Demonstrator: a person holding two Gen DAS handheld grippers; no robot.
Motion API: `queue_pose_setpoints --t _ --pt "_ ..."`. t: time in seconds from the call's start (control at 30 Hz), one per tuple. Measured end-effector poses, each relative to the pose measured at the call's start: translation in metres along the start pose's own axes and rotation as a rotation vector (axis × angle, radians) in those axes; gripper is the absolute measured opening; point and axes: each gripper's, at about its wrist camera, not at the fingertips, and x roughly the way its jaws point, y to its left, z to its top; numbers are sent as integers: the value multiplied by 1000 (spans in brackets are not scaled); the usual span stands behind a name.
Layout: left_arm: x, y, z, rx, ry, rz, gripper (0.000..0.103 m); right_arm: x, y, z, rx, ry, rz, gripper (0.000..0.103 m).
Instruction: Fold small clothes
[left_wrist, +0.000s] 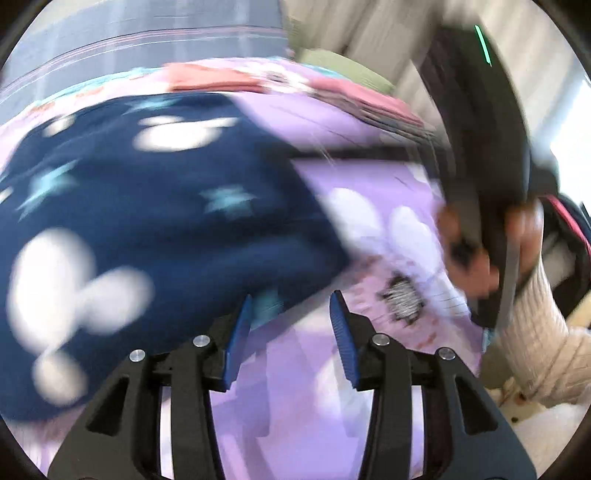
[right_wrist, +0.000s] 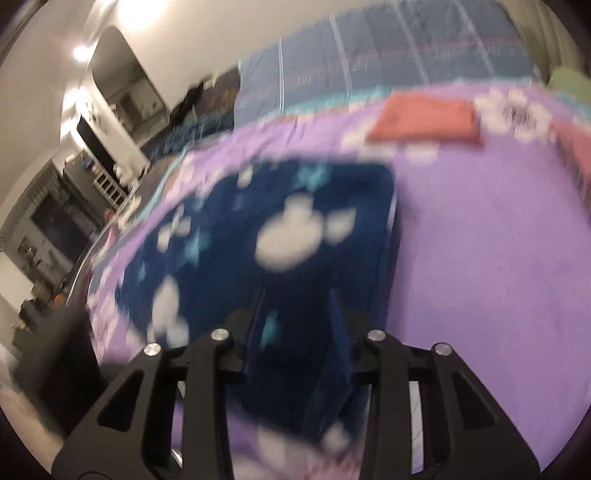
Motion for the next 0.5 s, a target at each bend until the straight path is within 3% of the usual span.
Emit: queue_pose_setpoints --t 0.07,0.13,0.23,0.3,0.4,0.47,0.5 --pt "-22 30 -8 -76 -31 47 44 16 -1 -35 -44 58 -146 30" --pt "-47 61 -16 -154 -72 55 44 21 1 -49 -127 37 -244 28" --pt "-106 102 -32 -247 -198 211 45 15 22 -46 -180 43 -350 34" --pt "-140 134 -45 -314 -280 260 45 2 41 -34 -194 10 -357 44" --pt "-181 177 -78 -424 -378 353 45 -2 73 -14 -219 -32 -313 48" --pt "-195 205 -99 -505 -395 343 45 4 95 1 -234 -36 -276 49" --pt "-198 219 -109 -547 -392 296 45 7 106 8 -236 -27 -264 49"
